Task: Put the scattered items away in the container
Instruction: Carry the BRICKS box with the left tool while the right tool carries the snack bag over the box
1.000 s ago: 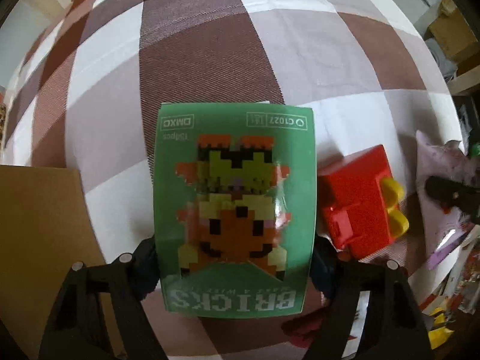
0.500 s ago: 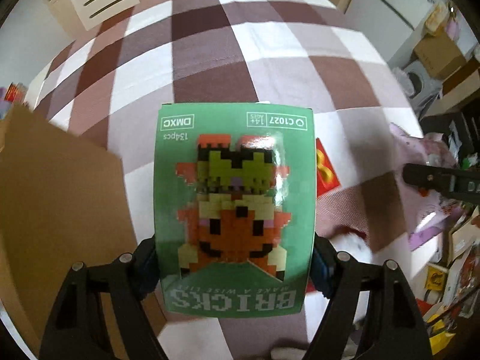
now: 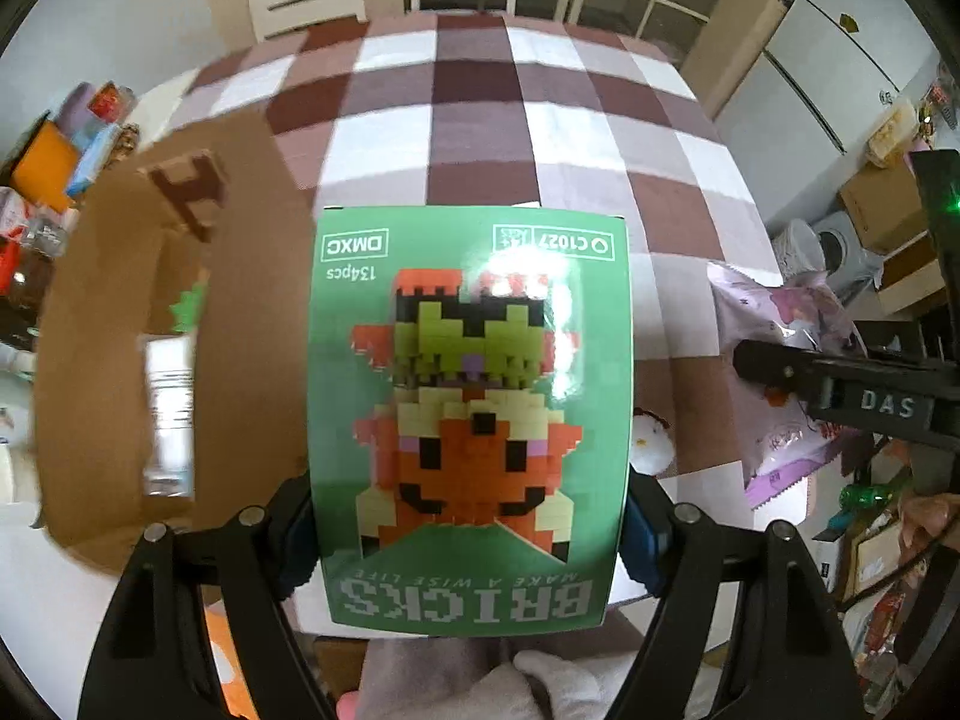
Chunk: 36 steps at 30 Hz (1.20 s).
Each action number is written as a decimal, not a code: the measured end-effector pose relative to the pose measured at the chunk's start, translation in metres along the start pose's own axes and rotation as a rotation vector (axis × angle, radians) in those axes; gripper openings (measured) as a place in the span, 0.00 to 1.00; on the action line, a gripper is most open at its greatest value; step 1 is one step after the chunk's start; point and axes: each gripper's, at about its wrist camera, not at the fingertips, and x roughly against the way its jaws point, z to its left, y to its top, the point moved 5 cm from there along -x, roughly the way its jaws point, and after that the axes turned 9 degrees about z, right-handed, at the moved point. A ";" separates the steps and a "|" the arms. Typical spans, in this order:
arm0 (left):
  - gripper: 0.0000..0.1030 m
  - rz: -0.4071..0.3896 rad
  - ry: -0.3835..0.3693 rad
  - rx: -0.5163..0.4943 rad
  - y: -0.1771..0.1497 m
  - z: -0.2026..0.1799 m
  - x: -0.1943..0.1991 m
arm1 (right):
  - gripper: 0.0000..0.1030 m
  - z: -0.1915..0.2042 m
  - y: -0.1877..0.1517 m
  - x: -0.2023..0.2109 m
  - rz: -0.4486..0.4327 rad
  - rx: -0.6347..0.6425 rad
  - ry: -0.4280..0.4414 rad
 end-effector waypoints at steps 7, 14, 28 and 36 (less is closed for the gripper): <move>0.77 -0.010 -0.048 0.020 0.001 0.007 0.032 | 0.68 0.013 -0.007 0.030 -0.036 0.032 0.026; 0.78 -0.014 -0.083 -0.002 0.004 0.014 0.046 | 0.68 0.032 -0.009 0.052 -0.073 0.061 0.018; 0.78 -0.024 -0.105 -0.003 0.003 0.044 0.069 | 0.68 0.082 0.010 0.070 -0.098 0.128 0.010; 0.78 -0.053 -0.070 0.057 0.009 0.075 0.082 | 0.68 0.117 0.024 0.075 -0.100 0.203 0.012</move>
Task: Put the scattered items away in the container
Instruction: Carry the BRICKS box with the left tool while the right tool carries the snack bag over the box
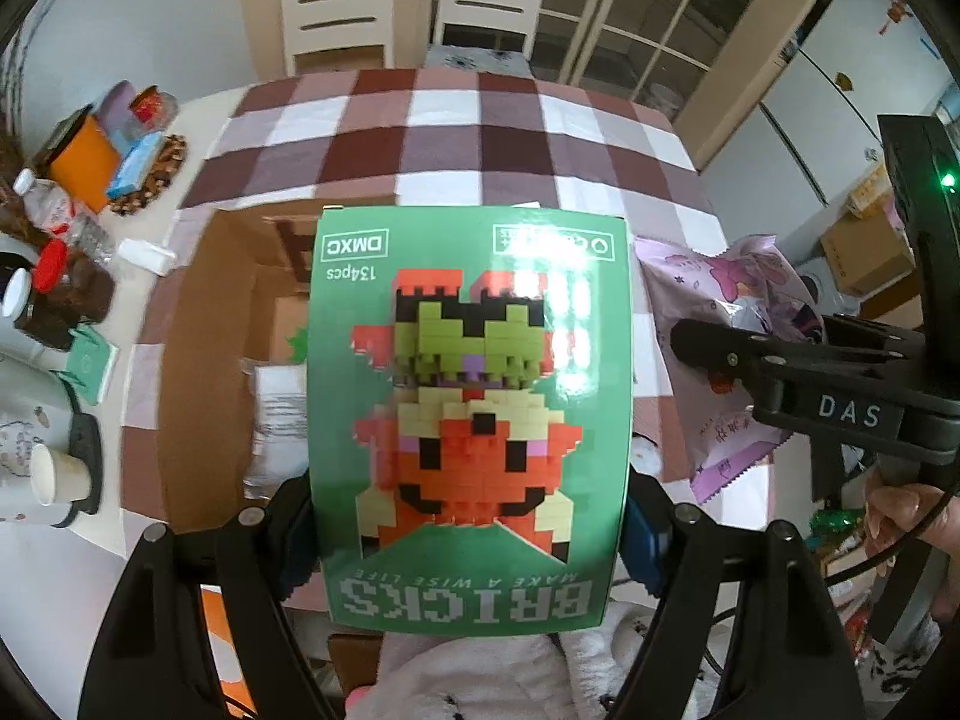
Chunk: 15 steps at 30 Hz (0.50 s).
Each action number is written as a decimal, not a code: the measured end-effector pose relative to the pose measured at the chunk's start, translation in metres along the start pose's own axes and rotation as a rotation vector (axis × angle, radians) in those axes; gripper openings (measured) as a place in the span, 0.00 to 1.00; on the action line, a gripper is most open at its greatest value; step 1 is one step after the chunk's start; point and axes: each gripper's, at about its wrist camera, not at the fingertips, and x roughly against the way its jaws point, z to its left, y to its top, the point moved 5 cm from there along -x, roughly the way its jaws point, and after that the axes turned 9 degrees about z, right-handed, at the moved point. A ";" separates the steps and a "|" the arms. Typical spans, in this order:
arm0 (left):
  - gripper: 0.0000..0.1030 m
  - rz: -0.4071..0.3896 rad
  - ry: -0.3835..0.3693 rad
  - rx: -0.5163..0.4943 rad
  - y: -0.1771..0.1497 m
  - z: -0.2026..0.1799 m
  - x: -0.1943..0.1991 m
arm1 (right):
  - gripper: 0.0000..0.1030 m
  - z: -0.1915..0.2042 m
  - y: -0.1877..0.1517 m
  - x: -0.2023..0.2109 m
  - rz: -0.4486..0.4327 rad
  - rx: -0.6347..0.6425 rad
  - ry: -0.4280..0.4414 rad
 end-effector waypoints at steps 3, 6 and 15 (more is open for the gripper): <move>0.78 -0.008 0.012 0.028 0.002 0.013 0.005 | 0.68 0.013 0.008 0.000 0.000 0.029 0.007; 0.78 -0.017 0.031 0.055 0.002 0.026 0.009 | 0.68 0.026 0.016 0.000 0.001 0.063 0.012; 0.78 -0.027 0.067 0.154 -0.003 0.068 0.015 | 0.68 0.071 0.039 -0.008 0.012 0.163 0.036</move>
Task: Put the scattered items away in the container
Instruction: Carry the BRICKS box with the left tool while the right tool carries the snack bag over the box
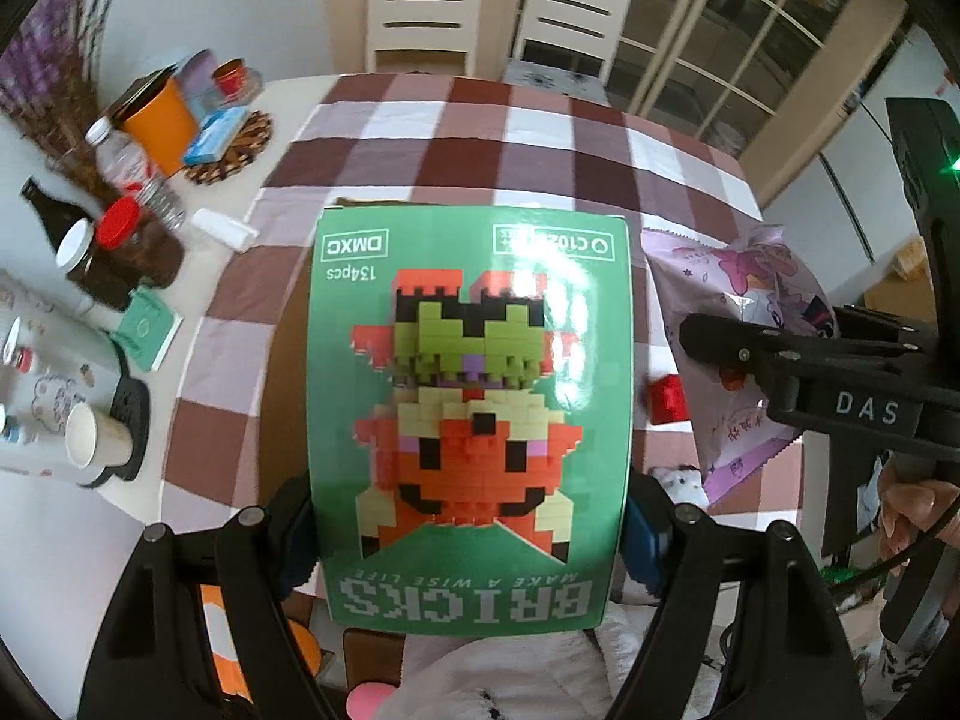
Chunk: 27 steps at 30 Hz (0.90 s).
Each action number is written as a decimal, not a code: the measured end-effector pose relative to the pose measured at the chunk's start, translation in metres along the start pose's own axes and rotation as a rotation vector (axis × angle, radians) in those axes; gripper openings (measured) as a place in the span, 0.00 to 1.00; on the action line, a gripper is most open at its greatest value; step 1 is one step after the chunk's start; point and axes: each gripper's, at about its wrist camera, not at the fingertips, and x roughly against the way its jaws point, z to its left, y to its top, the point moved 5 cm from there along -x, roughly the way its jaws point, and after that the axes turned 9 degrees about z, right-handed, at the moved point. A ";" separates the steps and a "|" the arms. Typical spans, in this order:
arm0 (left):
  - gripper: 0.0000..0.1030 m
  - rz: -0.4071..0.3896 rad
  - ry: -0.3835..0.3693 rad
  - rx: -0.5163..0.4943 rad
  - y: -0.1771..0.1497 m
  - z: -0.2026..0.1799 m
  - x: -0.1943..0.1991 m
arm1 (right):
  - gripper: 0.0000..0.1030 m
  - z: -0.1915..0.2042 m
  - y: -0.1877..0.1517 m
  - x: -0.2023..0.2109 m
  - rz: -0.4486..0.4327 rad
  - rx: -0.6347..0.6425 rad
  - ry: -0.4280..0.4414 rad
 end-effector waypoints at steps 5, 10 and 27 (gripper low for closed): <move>0.78 0.003 0.019 0.067 -0.001 0.027 -0.003 | 0.68 0.024 0.016 -0.003 0.003 0.055 0.022; 0.78 0.017 0.027 0.128 -0.003 0.050 -0.009 | 0.68 0.046 0.028 -0.007 0.008 0.107 0.032; 0.78 0.059 0.039 0.258 0.004 0.092 -0.031 | 0.68 0.101 0.062 -0.035 0.073 0.256 0.060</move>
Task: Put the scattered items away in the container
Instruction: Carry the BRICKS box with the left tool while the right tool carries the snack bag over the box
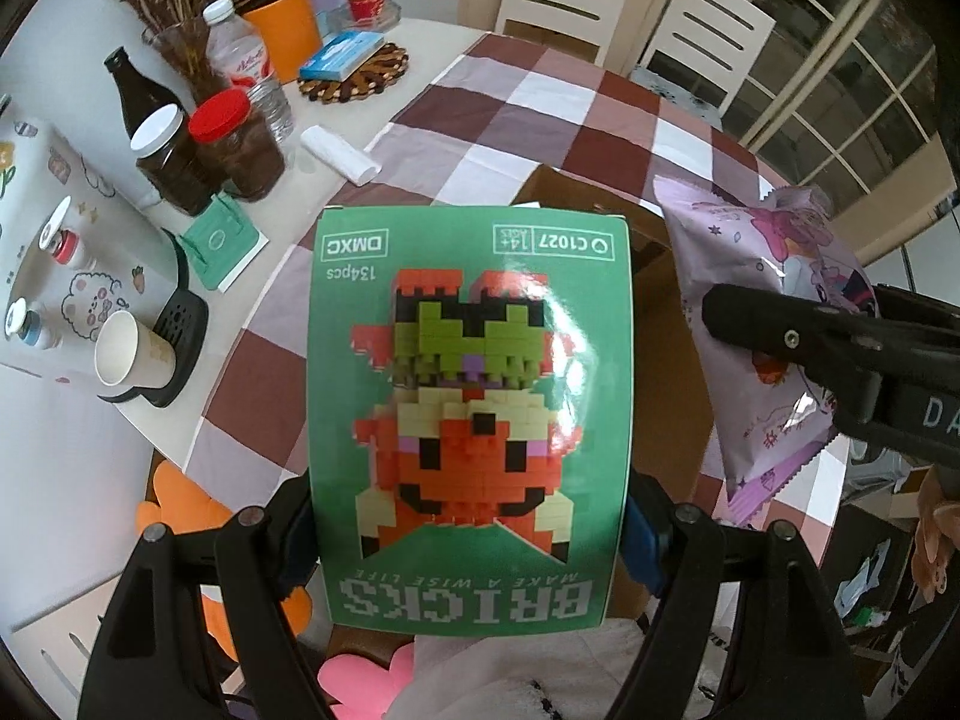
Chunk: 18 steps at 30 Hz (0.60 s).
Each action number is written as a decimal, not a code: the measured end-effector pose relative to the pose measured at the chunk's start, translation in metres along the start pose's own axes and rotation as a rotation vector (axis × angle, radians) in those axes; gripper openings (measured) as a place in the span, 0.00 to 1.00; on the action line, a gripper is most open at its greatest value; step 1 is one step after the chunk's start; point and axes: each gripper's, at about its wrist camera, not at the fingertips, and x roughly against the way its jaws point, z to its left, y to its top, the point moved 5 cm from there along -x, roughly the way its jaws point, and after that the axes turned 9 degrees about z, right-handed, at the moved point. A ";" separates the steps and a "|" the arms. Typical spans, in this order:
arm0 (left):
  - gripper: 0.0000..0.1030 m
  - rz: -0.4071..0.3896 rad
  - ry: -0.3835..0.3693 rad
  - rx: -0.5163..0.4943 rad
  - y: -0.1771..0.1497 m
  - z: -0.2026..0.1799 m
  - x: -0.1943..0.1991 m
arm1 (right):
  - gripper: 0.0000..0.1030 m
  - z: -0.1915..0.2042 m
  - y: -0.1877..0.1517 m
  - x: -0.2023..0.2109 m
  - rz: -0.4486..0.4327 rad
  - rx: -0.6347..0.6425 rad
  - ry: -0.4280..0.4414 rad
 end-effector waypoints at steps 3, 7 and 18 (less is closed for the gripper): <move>0.78 0.012 -0.002 0.010 0.003 0.002 -0.005 | 0.68 0.003 0.005 -0.006 0.015 0.014 0.003; 0.78 0.031 -0.006 0.015 0.004 0.003 -0.012 | 0.68 0.004 0.009 -0.015 0.038 0.022 0.008; 0.78 0.054 -0.009 0.012 0.009 0.001 -0.020 | 0.69 0.005 0.015 -0.026 0.063 0.028 0.012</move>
